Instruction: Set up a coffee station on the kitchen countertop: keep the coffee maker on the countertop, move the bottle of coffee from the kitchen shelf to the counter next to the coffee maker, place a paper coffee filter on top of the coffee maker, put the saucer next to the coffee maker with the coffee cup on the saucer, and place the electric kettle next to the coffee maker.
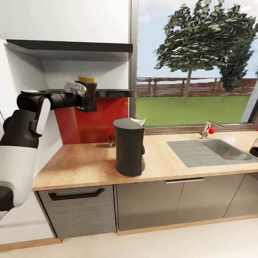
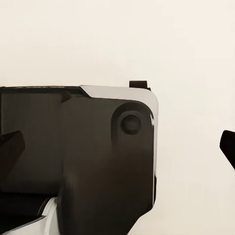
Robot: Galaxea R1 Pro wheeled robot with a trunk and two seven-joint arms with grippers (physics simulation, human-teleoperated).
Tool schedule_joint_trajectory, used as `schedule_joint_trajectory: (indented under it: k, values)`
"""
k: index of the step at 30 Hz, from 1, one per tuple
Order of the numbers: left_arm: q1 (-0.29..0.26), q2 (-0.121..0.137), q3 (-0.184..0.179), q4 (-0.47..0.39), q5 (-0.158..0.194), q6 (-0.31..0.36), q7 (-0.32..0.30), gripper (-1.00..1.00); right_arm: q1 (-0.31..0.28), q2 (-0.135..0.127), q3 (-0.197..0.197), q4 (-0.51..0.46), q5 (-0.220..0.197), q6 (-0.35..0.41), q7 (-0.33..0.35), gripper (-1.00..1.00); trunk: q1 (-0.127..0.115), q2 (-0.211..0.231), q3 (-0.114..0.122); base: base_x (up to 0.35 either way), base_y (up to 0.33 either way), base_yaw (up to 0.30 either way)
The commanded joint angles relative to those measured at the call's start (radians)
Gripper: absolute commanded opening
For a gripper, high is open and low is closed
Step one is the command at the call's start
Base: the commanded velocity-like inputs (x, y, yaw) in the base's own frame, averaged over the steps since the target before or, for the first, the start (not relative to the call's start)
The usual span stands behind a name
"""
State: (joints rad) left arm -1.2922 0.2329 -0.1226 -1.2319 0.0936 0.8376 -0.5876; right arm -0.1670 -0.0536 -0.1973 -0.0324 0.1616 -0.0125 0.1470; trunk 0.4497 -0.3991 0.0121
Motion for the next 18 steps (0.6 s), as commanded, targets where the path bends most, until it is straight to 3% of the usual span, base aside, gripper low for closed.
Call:
schedule_joint_trajectory:
  k: [1, 3, 5, 10, 15, 18]
  values:
    - [0.024, 0.002, 0.007, -0.015, 0.01, 0.007, 0.0, -1.0, 0.0, 0.0, -0.009, 0.0, 0.01, -0.001, 0.003, 1.0, 0.0, -0.001, 0.0, 0.0, 0.0, 0.0]
    - [0.064, 0.003, 0.032, -0.035, 0.01, 0.006, -0.002, -1.0, 0.0, 0.0, -0.008, 0.0, 0.01, -0.001, 0.003, 1.0, 0.0, -0.001, 0.0, 0.0, 0.0, 0.0]
    - [0.143, 0.003, 0.082, -0.062, 0.011, 0.001, -0.006, -1.0, 0.0, 0.0, -0.008, 0.0, 0.01, -0.001, 0.003, 1.0, 0.0, -0.001, 0.0, 0.0, 0.0, 0.0]
    - [0.271, 0.003, 0.119, -0.08, 0.008, -0.048, -0.01, -1.0, 0.0, -0.001, -0.008, 0.0, 0.01, -0.003, 0.003, 1.0, 0.0, -0.001, 0.0, 0.0, 0.0, 0.0]
    - [0.41, 0.003, 0.136, -0.08, -0.01, -0.205, 0.025, -1.0, 0.0, -0.001, -0.008, 0.0, 0.009, -0.006, 0.008, 1.0, 0.0, -0.001, 0.0, 0.0, 0.0, 0.0]
    - [0.498, -0.002, 0.151, -0.06, -0.013, -0.341, 0.158, -1.0, 0.0, -0.002, -0.01, 0.0, 0.009, -0.017, 0.007, 1.0, 0.0, -0.001, 0.0, 0.0, 0.0, 0.0]
